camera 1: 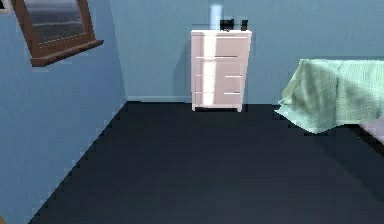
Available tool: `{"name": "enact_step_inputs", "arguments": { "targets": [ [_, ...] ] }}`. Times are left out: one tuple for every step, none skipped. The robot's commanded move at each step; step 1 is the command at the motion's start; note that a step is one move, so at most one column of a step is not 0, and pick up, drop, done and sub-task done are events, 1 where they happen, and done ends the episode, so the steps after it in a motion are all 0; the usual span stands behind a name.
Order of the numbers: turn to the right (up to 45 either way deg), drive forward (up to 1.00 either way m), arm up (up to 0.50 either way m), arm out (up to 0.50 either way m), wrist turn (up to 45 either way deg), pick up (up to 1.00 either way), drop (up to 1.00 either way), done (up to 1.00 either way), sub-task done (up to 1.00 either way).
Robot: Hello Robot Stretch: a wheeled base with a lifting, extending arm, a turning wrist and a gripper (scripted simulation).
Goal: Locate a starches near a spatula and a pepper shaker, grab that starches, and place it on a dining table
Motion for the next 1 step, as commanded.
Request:
{"name": "enact_step_inputs", "arguments": {
  "targets": [
    [3.0,0.00,0.00,0.00,0.0,0.00,0.00,0.00,0.00]
  ]
}}
